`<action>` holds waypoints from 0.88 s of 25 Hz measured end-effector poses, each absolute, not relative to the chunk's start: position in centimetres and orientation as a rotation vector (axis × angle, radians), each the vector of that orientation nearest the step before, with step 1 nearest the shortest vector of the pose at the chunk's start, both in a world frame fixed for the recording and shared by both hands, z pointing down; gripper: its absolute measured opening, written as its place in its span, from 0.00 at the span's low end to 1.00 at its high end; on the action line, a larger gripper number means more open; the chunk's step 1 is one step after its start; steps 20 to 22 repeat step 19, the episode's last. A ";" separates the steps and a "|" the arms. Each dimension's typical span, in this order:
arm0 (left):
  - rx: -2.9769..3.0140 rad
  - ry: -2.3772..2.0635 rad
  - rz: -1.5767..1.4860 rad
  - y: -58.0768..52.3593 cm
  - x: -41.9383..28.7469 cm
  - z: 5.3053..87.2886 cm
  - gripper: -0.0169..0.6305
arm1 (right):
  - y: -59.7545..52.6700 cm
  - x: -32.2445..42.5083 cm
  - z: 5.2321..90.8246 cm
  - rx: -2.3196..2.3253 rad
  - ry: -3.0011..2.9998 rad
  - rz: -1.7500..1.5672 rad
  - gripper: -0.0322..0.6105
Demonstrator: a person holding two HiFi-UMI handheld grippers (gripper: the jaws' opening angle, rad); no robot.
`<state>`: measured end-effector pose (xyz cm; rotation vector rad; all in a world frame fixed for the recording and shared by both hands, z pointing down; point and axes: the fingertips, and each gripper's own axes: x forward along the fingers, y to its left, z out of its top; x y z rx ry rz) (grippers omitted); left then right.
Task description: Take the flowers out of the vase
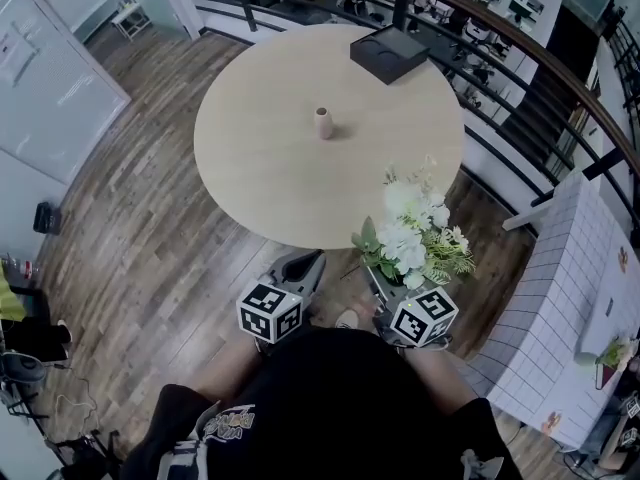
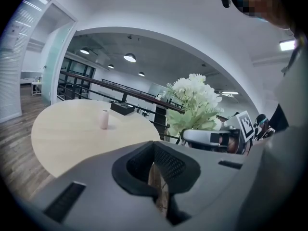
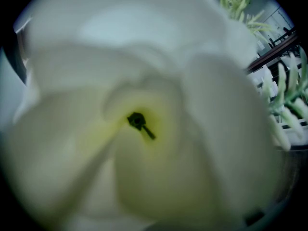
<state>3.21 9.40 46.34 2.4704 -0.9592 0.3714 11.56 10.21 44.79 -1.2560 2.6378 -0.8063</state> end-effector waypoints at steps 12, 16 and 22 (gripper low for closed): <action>2.477 -0.960 0.368 10.3 2.8 46.2 0.04 | 11.0 10.9 44.6 -1.255 2.647 -0.798 0.16; 2.479 -0.962 0.361 10.5 2.6 46.3 0.04 | 11.1 10.7 44.7 -1.252 2.653 -0.791 0.16; 2.480 -0.962 0.359 10.6 2.4 46.4 0.04 | 11.2 10.4 44.7 -1.252 2.656 -0.788 0.16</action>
